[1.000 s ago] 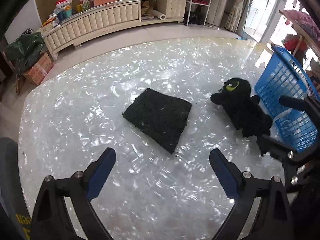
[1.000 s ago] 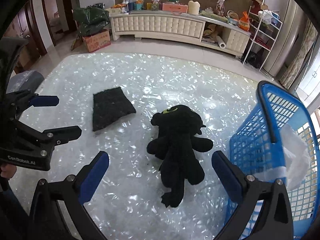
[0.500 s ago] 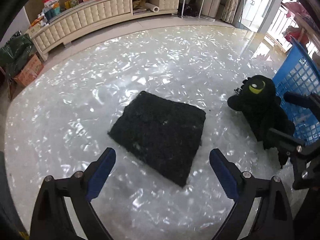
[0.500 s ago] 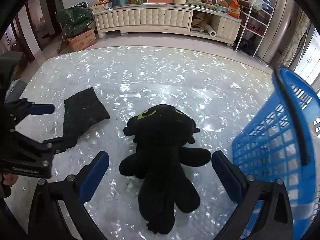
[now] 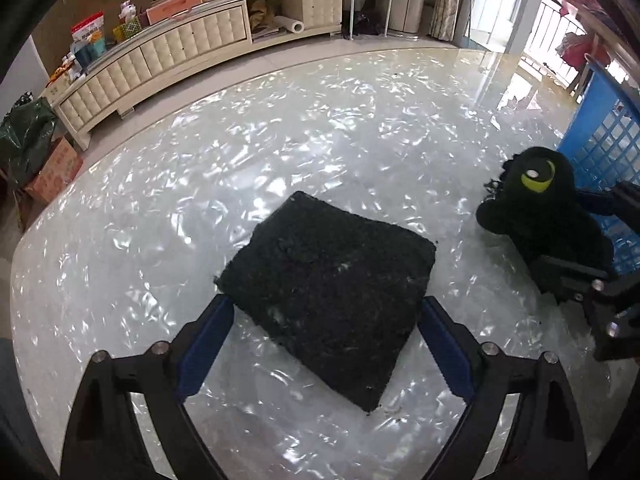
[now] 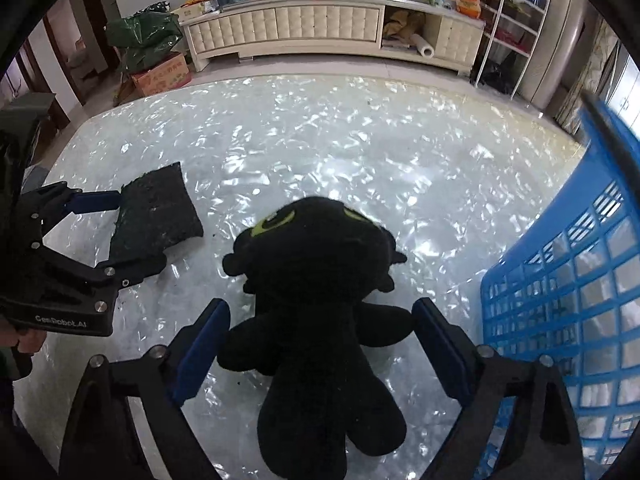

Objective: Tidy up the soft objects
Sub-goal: 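Grasp the black pad with the left gripper while the right gripper grasps the black plush toy, then carry the plush toy into the basket and open the right gripper while the left gripper holds the black pad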

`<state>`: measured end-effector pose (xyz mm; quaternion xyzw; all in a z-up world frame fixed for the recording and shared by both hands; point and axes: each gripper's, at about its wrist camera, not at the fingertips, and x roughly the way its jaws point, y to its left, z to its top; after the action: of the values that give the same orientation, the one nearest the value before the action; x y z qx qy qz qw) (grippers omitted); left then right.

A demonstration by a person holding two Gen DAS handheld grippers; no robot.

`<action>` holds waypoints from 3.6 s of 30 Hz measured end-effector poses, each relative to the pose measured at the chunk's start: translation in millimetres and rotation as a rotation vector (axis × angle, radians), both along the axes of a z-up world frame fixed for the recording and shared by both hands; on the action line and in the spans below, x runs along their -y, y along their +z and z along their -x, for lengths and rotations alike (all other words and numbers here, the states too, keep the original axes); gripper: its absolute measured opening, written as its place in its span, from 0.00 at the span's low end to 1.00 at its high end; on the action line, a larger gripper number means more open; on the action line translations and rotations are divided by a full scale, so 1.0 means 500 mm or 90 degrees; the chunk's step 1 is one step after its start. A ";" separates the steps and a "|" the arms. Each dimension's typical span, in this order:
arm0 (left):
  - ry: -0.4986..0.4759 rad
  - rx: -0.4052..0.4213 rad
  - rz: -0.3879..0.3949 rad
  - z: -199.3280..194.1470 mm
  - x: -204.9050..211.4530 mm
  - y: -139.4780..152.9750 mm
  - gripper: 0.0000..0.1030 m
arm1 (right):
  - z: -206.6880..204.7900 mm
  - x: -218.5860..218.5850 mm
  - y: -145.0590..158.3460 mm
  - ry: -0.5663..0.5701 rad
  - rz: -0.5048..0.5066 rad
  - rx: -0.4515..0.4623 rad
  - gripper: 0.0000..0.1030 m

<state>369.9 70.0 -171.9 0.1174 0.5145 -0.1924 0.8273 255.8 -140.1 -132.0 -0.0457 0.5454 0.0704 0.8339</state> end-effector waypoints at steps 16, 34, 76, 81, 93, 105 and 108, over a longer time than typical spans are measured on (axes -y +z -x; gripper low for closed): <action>-0.022 0.007 0.008 0.004 0.028 0.016 0.12 | 0.016 0.019 0.006 -0.024 -0.002 0.018 0.50; 0.054 0.028 0.043 0.124 0.014 0.129 0.12 | 0.091 0.011 0.100 -0.003 -0.002 0.067 0.48; 0.141 0.111 0.110 0.458 0.157 0.275 0.12 | 0.235 0.125 0.253 0.002 -0.039 0.201 0.48; 0.131 0.106 0.109 0.452 0.182 0.270 0.12 | 0.224 0.155 0.247 -0.023 -0.039 0.203 0.48; 0.111 0.077 0.108 0.439 0.249 0.238 0.12 | 0.201 0.213 0.199 -0.090 -0.024 0.170 0.48; 0.098 0.050 0.114 0.425 0.278 0.233 0.12 | 0.181 0.247 0.159 -0.128 -0.017 0.121 0.48; 0.092 0.046 0.110 0.419 0.286 0.229 0.12 | 0.174 0.243 0.148 -0.127 -0.008 0.106 0.48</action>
<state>160.6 -72.9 -57.3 0.0148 0.4731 -0.1715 0.8640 168.7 -261.4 -57.8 0.0084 0.4756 -0.0136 0.8795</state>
